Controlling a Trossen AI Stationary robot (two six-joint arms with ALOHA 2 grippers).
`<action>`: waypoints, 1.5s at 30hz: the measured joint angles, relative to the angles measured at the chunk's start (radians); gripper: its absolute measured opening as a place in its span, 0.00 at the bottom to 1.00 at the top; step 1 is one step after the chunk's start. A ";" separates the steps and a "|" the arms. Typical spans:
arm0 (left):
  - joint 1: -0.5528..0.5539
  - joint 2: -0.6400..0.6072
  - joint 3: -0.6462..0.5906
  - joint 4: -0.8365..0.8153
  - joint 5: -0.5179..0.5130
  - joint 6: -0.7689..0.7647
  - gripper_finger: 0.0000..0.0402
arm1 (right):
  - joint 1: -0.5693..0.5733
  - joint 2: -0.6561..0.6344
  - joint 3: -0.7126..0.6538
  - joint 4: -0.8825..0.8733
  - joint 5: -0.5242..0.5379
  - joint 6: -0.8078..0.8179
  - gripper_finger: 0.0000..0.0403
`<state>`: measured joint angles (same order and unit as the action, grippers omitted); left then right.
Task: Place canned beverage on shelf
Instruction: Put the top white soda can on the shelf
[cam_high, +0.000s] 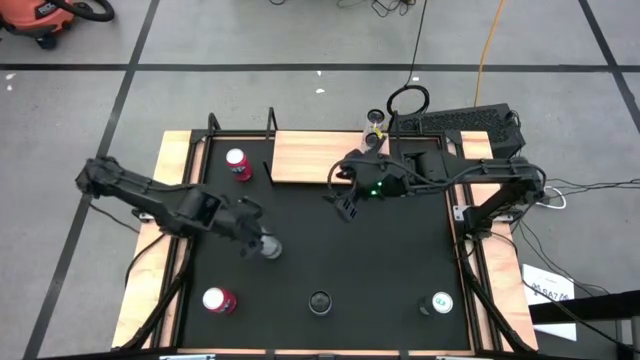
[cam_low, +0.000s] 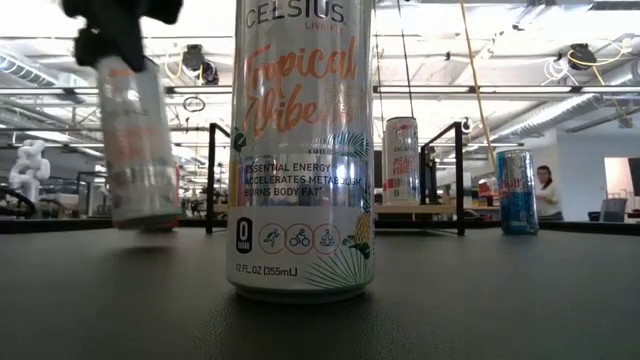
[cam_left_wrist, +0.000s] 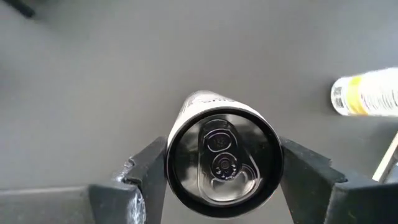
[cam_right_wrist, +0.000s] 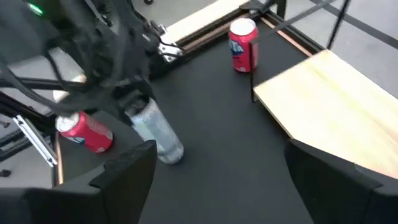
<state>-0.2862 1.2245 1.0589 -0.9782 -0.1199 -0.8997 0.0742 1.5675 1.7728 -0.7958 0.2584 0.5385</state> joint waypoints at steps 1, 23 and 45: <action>0.014 0.020 0.004 0.019 0.008 0.018 0.58 | 0.001 0.002 0.000 0.004 -0.001 0.000 0.84; 0.113 0.389 0.312 -0.016 0.016 0.390 0.59 | 0.067 0.042 0.000 -0.143 0.023 0.047 0.84; 0.117 0.385 0.405 -0.011 0.007 0.440 0.89 | 0.070 0.051 0.000 -0.160 0.002 -0.108 0.84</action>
<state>-0.1693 1.6093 1.4640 -0.9889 -0.1127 -0.4596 0.1440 1.6181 1.7733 -0.9557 0.2600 0.4303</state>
